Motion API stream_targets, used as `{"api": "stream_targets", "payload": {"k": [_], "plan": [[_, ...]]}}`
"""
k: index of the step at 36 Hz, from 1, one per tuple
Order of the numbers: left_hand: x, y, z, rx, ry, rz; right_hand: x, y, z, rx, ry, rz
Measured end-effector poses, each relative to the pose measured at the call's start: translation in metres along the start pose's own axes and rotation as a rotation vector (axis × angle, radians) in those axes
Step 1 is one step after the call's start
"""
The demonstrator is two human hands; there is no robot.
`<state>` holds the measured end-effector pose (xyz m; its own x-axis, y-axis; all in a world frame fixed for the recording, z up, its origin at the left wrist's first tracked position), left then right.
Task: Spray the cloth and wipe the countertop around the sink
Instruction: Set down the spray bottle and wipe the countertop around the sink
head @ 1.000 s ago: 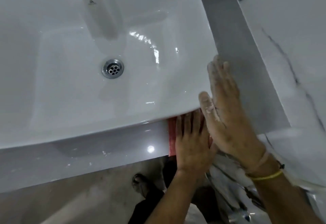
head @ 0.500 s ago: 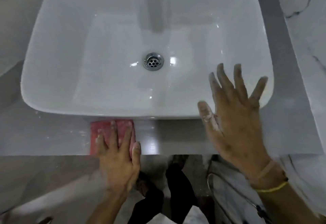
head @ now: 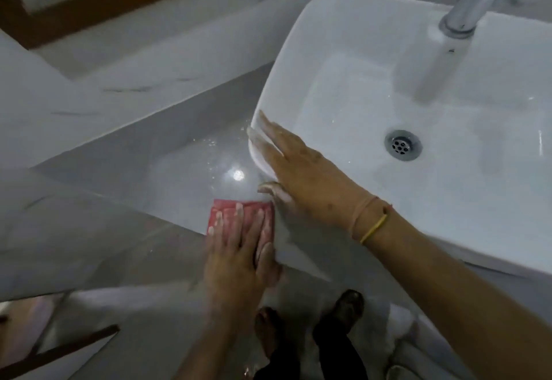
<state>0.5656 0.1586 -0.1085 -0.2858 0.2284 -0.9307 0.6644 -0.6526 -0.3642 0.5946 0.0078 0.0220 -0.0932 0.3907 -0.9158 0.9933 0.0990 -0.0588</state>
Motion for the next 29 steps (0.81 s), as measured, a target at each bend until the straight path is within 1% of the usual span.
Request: {"api": "stream_targets", "payload": {"k": [1,3,6,8,10,12,15,19,22,25,29], "plan": [[0.002,0.006,-0.027,-0.066,-0.006,0.005,0.0,-0.002,0.003,0.013,0.001,0.019],[-0.005,0.017,-0.071,-0.116,0.037,0.031,-0.001,-0.002,0.004,0.039,-0.039,0.014],[-0.023,0.033,-0.099,-0.054,0.058,0.046,0.002,0.0,0.003,0.065,-0.045,-0.002],[-0.034,0.045,-0.115,-0.073,0.041,0.068,0.001,0.002,0.003,0.063,-0.041,-0.004],[-0.04,0.054,-0.123,-0.107,0.003,0.119,0.0,0.001,0.003,0.053,-0.032,0.0],[-0.043,0.063,-0.132,-0.158,-0.068,0.127,-0.002,0.001,0.004,0.055,-0.028,0.011],[-0.044,0.081,-0.142,-0.153,-0.093,0.112,-0.003,0.001,0.005,0.061,-0.042,0.017],[-0.063,0.107,-0.15,-0.14,-0.103,0.161,-0.004,0.0,0.003,0.056,-0.056,0.038],[-0.072,0.124,-0.157,-0.176,-0.183,0.147,-0.004,0.001,0.003,0.063,-0.069,0.044],[-0.074,0.123,-0.151,-0.197,-0.212,0.148,-0.004,-0.001,0.002,0.072,-0.06,0.049],[-0.057,0.092,-0.146,-0.234,-0.216,0.119,-0.006,-0.002,0.001,0.057,-0.028,0.087]]}}
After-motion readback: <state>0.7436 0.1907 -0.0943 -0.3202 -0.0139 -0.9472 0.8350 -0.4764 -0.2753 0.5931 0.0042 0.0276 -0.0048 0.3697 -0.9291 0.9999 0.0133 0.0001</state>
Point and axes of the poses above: each hand's wrist, its own y-axis towards the middle knuckle, its own x-axis out of the palm, z = x × y, the point moved 6 cm from there along y, towards the middle knuckle, and after that the axes turned 3 degrees about -z, right-handed, at the moved point
